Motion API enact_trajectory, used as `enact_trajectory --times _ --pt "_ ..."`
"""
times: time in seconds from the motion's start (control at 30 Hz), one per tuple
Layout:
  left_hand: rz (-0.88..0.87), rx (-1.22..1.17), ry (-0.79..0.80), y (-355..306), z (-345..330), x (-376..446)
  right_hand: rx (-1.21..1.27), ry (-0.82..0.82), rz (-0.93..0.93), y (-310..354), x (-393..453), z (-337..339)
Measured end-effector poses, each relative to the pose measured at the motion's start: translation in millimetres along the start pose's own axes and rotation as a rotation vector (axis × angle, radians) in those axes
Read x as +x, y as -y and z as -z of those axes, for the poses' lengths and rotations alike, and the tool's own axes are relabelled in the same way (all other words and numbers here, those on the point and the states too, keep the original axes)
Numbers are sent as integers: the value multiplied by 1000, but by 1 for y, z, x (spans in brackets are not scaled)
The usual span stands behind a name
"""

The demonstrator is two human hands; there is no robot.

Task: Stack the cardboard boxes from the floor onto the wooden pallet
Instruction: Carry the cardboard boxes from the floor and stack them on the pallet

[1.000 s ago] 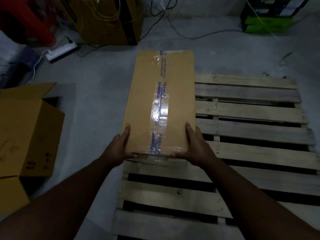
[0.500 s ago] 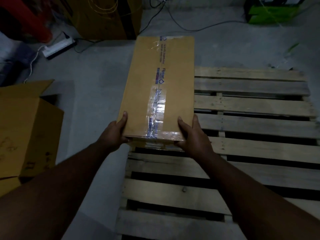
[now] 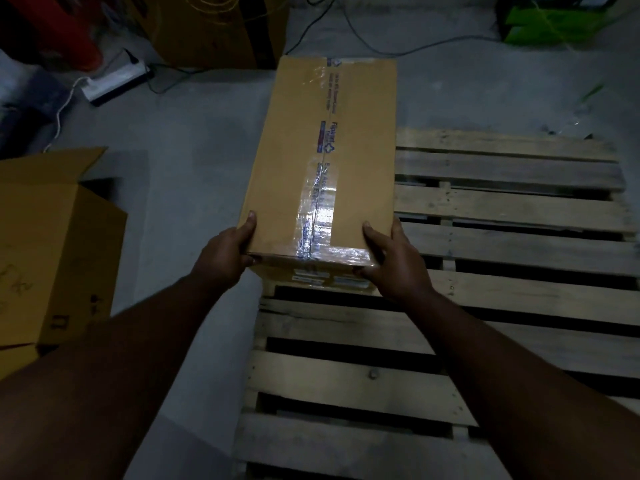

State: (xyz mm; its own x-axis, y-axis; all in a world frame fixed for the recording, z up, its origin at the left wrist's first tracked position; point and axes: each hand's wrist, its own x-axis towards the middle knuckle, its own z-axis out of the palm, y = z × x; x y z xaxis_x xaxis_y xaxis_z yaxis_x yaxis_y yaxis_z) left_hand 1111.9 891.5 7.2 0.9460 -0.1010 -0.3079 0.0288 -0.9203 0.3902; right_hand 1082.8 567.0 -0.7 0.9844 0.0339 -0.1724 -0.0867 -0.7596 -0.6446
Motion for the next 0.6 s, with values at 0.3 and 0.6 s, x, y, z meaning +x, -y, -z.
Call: enact_trajectory --times 0.3,0.6 --pt "44 -14 67 -2 1 3 -63 48 -61 9 -4 2" --pt "-75 -302 -218 -87 15 -115 245 -179 -8 48 -103 43"
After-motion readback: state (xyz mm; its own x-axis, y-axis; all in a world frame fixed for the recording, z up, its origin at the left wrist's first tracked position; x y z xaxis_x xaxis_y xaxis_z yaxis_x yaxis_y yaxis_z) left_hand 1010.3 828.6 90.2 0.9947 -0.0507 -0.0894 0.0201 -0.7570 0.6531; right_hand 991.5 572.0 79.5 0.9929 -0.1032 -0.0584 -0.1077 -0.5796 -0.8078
